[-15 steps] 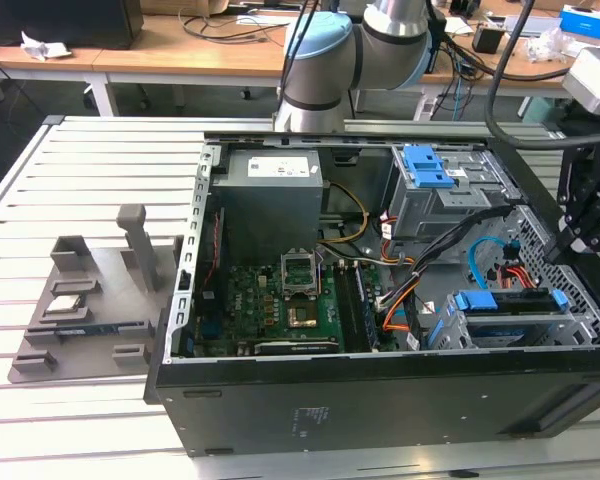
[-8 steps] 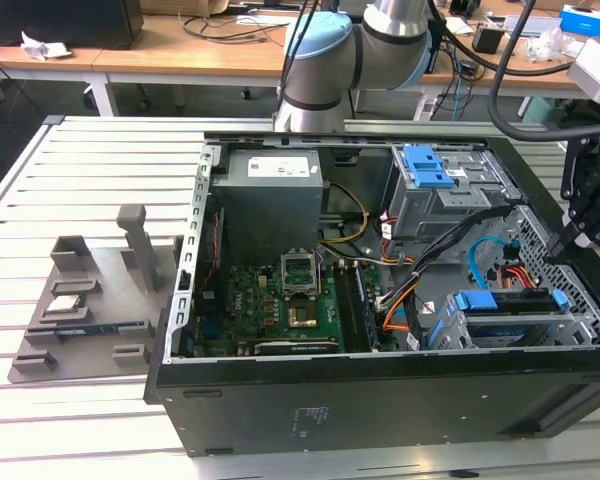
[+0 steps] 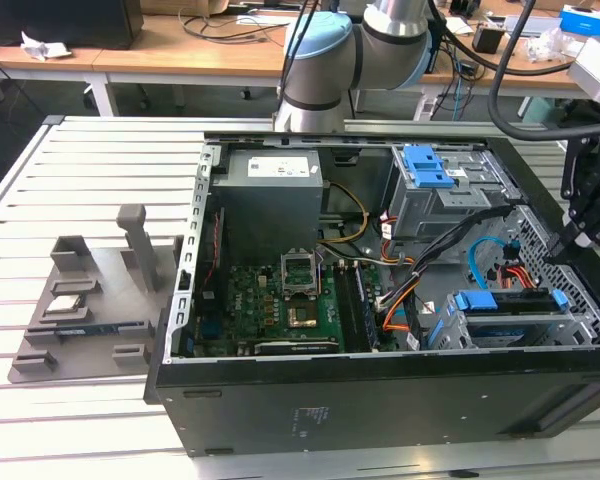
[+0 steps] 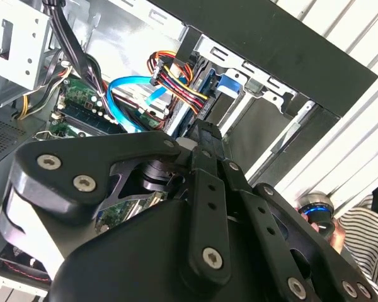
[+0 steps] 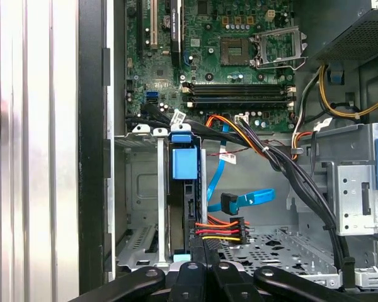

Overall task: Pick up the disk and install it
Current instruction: 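Insert the second disk wire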

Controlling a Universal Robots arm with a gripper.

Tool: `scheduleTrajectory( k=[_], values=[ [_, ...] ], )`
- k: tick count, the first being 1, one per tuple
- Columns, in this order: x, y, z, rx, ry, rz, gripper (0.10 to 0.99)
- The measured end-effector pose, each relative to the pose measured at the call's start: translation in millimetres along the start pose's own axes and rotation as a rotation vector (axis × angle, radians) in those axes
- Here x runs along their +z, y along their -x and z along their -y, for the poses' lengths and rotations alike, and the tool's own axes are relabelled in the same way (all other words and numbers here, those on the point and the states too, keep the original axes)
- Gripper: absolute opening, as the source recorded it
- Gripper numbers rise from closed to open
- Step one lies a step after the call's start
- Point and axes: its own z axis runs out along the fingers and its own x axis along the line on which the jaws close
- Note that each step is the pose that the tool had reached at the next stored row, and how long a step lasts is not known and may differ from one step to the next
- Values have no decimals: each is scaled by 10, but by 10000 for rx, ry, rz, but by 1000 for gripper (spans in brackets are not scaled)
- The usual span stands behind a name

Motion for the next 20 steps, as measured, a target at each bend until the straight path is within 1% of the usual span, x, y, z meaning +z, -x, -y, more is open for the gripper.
scheduleTrajectory(
  k=[2, 4, 5, 6, 9, 10, 11, 12, 13, 15, 18, 20],
  values=[
    [-1, 0, 0, 0, 0, 0, 114],
    [-1, 0, 0, 0, 0, 0, 235],
    [-1, 0, 0, -1, 0, 0, 235],
    [-1, 0, 0, 0, 0, 0, 298],
    [2, 18, -7, -1, -1, -2, 298],
    [13, 38, -22, -2, -1, -2, 298],
    [39, 84, -57, -8, 0, -1, 298],
    [64, 153, -86, -11, 0, 0, 298],
    [80, 189, -115, -15, 0, -2, 298],
    [118, 205, -200, -32, 1, -2, 298],
    [156, 219, -275, -60, 0, -4, 298],
    [170, 224, -304, -74, 1, -4, 298]
  ],
)
